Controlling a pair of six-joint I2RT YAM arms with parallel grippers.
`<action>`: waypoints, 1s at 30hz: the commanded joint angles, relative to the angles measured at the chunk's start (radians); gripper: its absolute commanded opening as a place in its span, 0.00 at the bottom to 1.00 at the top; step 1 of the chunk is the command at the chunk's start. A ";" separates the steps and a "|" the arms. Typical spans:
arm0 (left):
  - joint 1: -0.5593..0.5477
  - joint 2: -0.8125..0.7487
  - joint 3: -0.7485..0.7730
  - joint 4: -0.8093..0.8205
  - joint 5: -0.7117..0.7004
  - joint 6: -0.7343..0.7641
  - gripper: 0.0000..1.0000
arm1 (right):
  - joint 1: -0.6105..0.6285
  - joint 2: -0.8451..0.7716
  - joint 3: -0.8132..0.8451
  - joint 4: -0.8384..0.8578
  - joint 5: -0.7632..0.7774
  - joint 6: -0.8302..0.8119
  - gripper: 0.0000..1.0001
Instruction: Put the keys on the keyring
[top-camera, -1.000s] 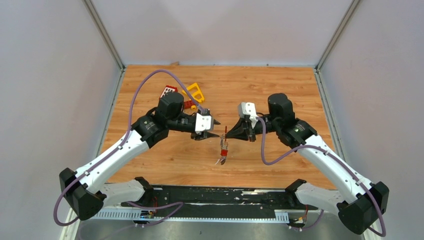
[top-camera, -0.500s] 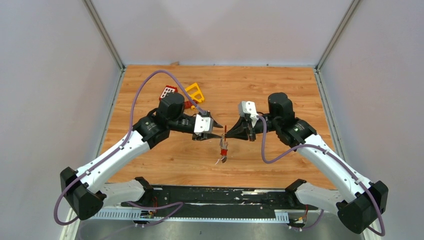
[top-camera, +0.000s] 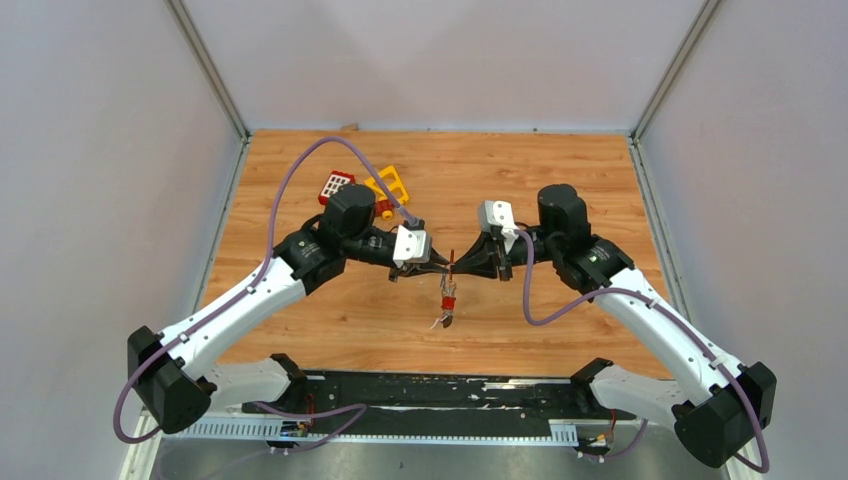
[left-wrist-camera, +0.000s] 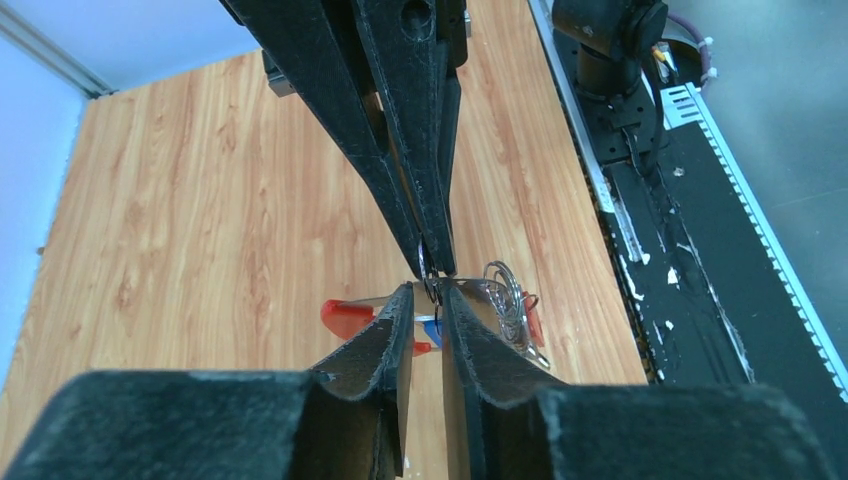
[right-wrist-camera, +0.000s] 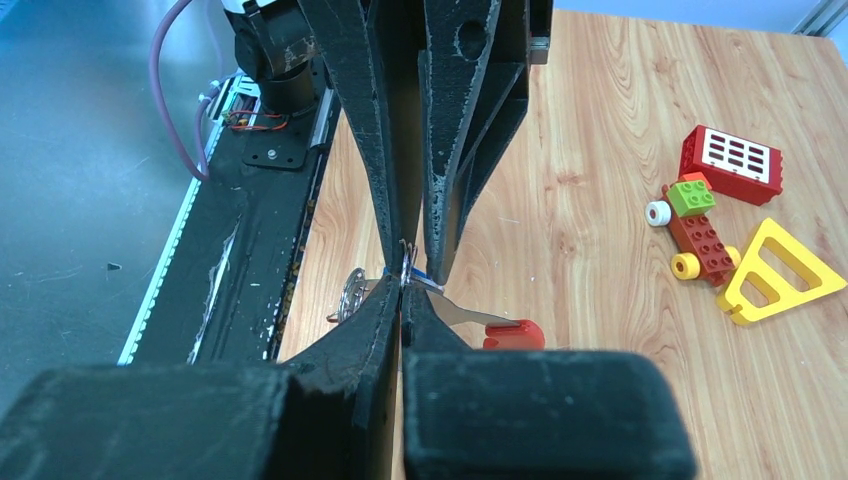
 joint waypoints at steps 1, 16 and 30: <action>-0.003 -0.002 0.005 0.038 0.015 -0.024 0.21 | -0.004 -0.016 0.018 0.064 -0.030 0.008 0.00; -0.003 -0.010 0.007 0.053 -0.023 -0.097 0.00 | -0.009 -0.008 0.009 0.054 0.021 -0.006 0.00; -0.036 0.080 0.248 -0.410 -0.415 -0.107 0.00 | -0.010 -0.012 0.066 -0.012 0.084 -0.083 0.42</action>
